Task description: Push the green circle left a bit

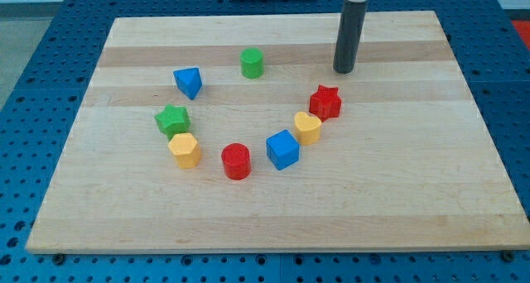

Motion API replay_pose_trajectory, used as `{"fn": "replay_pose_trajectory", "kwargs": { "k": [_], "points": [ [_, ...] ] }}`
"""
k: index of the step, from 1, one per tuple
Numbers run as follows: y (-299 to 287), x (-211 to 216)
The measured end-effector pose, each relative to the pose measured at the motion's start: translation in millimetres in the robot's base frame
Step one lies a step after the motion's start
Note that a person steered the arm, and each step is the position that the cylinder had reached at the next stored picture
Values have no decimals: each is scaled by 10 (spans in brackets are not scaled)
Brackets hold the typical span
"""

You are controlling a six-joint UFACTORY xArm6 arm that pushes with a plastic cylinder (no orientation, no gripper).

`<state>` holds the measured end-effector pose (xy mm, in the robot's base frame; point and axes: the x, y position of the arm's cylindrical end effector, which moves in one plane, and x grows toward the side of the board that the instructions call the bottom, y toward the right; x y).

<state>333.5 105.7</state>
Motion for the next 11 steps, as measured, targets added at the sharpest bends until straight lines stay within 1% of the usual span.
{"fn": "replay_pose_trajectory", "kwargs": {
  "k": [2,3,7,9,11],
  "points": [
    [-731,-7],
    [-923,-7],
    [-1103,-55],
    [-1448,-90],
    [-1451,-90]
  ]
}}
